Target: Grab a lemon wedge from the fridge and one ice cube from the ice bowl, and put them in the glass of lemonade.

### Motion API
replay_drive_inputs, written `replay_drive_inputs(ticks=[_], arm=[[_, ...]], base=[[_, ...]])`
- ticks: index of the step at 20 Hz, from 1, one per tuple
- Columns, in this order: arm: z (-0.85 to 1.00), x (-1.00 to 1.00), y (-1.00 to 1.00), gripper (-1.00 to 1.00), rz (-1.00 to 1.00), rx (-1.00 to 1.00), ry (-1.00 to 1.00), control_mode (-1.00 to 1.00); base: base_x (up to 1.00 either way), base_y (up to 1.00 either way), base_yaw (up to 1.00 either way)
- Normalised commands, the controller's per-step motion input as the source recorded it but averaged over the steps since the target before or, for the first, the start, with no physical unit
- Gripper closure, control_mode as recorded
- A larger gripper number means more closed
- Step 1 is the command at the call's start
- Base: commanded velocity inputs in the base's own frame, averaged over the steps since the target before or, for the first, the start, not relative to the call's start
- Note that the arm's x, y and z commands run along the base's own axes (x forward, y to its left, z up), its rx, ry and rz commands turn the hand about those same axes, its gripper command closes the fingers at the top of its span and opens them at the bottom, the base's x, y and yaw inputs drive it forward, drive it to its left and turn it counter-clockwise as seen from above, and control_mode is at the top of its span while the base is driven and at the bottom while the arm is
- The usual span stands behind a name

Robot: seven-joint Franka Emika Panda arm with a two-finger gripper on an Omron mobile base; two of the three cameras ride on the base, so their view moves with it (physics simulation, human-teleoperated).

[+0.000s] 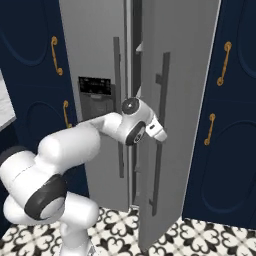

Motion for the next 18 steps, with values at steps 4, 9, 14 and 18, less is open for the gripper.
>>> replay_drive_inputs(ticks=[4,9,14,18], arm=[[1.0,-0.61,0.31,-1.0,0.0,-0.01,0.0,-1.0],[0.77,-0.12,0.89,-1.0,0.04,-0.14,0.05,-1.0],[0.33,0.0,1.0,-1.0,0.02,-0.35,0.02,-1.0],[0.11,0.68,0.34,-1.0,0.0,-0.48,0.19,-1.0]], base=[[0.0,0.0,0.0],[0.0,0.0,0.0],[0.0,0.0,0.0],[0.0,0.0,0.0]])
